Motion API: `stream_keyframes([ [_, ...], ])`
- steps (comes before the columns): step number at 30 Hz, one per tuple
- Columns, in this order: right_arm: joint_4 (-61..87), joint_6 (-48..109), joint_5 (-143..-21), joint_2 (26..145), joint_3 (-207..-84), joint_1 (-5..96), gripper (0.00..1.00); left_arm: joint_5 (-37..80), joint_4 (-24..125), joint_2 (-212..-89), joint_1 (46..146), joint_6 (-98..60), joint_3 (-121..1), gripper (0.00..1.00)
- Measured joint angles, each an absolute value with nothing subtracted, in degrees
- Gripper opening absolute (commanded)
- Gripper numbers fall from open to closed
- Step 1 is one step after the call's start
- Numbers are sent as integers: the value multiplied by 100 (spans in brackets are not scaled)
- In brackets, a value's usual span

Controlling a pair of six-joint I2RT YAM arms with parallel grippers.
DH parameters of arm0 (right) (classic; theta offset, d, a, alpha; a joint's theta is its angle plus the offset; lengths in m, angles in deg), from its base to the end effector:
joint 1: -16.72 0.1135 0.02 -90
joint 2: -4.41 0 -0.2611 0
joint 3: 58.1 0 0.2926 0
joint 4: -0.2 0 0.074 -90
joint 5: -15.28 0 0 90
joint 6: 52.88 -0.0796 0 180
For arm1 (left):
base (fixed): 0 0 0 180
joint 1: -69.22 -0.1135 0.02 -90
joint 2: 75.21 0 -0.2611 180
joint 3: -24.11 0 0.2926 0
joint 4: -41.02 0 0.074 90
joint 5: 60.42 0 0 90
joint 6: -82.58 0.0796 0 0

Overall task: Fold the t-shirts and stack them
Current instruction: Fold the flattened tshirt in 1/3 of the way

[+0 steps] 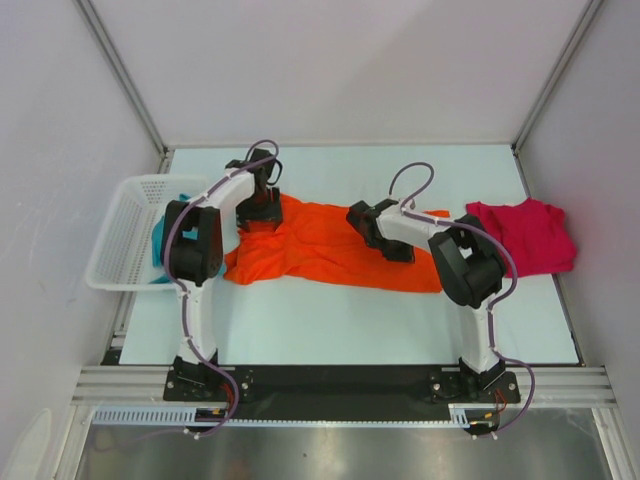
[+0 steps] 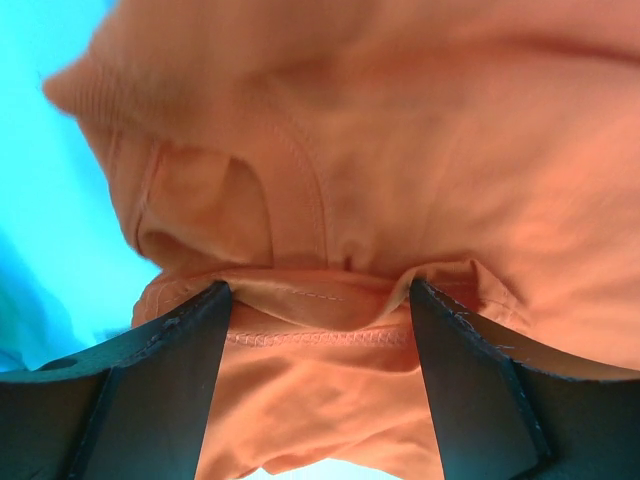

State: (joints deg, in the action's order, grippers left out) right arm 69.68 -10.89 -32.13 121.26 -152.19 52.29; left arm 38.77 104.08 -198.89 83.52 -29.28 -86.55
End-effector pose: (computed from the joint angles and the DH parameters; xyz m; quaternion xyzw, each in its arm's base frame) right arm 0.3588 0.1904 0.1008 0.0939 0.9268 -0.2829 0.2284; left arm 0.4746 -0.1079 0.1168 -0.0749 0.9866 0.0381 0.1395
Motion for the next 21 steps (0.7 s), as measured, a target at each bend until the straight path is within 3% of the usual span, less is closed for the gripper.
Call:
stream_keyframes([
  [13, 6854, -1353, -3255, 11877, -14413, 5454, 22, 3840, 10106, -19377, 8354, -2935, -7877, 78],
  [21, 6754, -1395, -3200, 11788, -14253, 5494, 22, 3969, 10115, -18383, 8354, -2944, -7225, 79],
])
